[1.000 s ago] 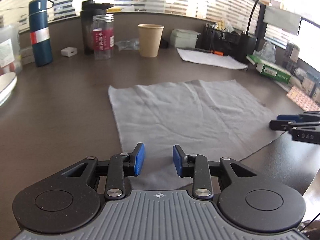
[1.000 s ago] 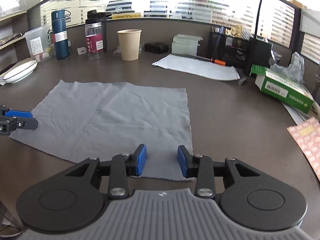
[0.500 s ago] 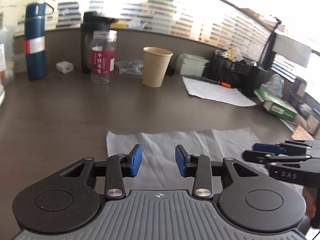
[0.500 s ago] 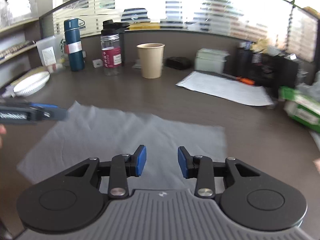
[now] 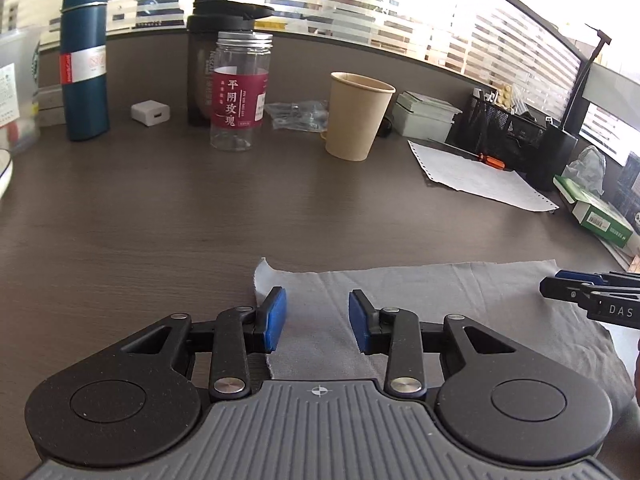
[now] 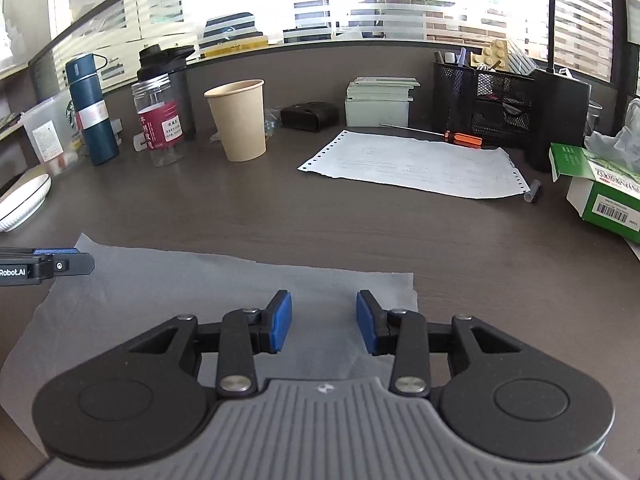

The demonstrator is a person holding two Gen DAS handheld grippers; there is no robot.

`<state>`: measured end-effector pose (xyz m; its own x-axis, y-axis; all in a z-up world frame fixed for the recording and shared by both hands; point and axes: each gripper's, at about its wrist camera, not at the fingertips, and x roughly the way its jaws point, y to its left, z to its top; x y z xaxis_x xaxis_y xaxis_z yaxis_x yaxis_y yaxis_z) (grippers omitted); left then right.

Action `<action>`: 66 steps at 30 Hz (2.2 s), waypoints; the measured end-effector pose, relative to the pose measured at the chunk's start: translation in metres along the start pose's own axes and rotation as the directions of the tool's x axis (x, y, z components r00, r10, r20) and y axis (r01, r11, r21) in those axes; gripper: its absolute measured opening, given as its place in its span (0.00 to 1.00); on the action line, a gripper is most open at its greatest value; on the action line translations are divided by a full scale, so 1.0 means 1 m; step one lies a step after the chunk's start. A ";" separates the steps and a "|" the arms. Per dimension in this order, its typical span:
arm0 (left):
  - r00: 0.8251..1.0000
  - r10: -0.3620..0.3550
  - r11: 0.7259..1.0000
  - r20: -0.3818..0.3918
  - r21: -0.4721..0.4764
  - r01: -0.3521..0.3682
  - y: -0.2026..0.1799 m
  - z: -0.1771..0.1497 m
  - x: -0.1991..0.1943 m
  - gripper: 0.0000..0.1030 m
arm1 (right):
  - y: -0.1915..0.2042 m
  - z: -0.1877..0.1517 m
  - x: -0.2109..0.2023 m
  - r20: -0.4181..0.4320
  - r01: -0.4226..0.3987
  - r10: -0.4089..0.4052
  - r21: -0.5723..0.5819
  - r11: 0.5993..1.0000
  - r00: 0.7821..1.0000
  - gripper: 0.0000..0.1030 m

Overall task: Fold towel
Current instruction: 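Move both open grippers to one edge of the grey towel, then close both grippers on the towel edge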

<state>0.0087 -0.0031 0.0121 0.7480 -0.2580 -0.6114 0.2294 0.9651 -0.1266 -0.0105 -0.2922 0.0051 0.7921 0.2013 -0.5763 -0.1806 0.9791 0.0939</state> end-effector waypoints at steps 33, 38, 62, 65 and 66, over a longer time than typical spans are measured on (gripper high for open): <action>0.924 -0.374 0.817 -0.074 0.446 0.366 -0.244 -0.090 -0.047 0.29 | -0.067 -0.026 -0.098 0.179 0.114 -0.137 0.133 0.984 0.974 0.57; 0.930 -0.359 0.823 -0.082 0.441 0.357 -0.245 -0.087 -0.038 0.26 | -0.068 -0.022 -0.095 0.182 0.105 -0.126 0.122 0.987 0.975 0.57; 0.897 -0.412 0.816 -0.161 0.374 0.441 -0.214 -0.081 -0.042 0.05 | -0.053 -0.003 -0.012 -0.021 -0.019 0.018 -0.075 0.997 1.000 0.25; 0.895 -0.416 0.818 -0.161 0.363 0.446 -0.213 -0.081 -0.041 0.05 | -0.051 -0.003 -0.013 -0.023 -0.030 0.028 -0.088 0.996 0.999 0.11; 0.894 -0.418 0.819 -0.160 0.359 0.447 -0.213 -0.081 -0.042 0.05 | -0.051 -0.003 -0.013 -0.024 -0.036 0.034 -0.090 0.995 0.999 0.05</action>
<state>-0.1224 -0.1937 0.0012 0.4732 -0.6269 -0.6189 0.7462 0.6586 -0.0965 -0.0129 -0.3447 0.0056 0.7711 0.2340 -0.5921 -0.2610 0.9645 0.0413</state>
